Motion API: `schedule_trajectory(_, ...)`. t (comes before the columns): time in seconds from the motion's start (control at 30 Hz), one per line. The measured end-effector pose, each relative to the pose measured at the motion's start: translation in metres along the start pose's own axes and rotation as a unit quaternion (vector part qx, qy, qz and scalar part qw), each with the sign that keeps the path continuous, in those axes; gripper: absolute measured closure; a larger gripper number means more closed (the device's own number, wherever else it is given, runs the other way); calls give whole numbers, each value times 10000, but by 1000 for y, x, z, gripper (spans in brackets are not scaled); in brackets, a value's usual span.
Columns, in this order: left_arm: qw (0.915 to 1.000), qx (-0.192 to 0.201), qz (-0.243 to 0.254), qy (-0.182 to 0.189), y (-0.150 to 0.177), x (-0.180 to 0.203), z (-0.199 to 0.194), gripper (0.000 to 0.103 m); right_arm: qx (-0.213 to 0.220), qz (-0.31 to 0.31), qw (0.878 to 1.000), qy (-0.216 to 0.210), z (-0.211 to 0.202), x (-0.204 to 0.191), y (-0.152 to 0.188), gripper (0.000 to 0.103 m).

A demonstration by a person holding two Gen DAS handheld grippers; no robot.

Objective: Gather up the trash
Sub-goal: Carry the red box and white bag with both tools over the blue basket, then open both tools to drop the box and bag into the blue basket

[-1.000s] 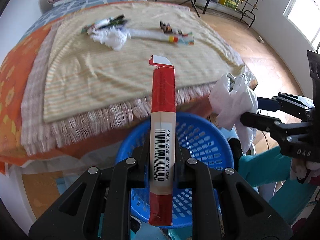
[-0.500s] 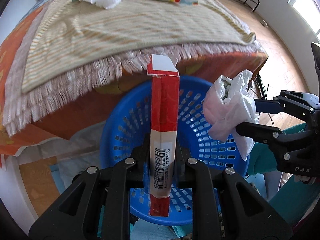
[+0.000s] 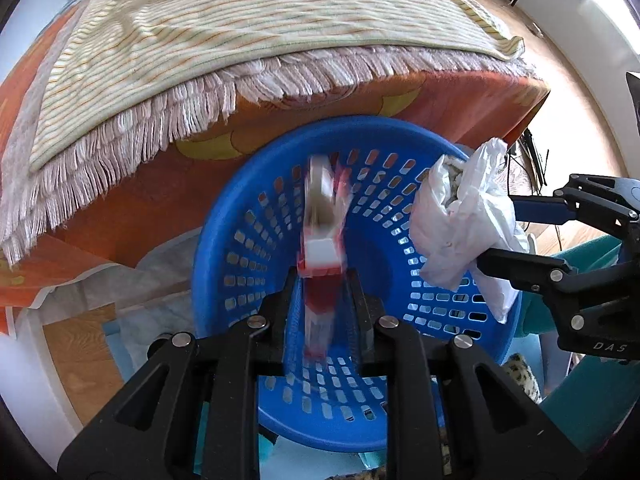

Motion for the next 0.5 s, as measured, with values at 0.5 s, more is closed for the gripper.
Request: schedule_trajectory(0.5,10000,46,-49,-60,1,-6,-4,71,-129,77,9998,136,4,4,1,50)
Point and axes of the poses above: each gripper's, at about its wrist camera, not at the fingertips, and z roughly the way its jaws point, x to its right, y to its underside, the point moved 3 cm from there along z, roughly the way its jaws point, and after that the axes turned 10 degrees about z, right-handed, at the moved point
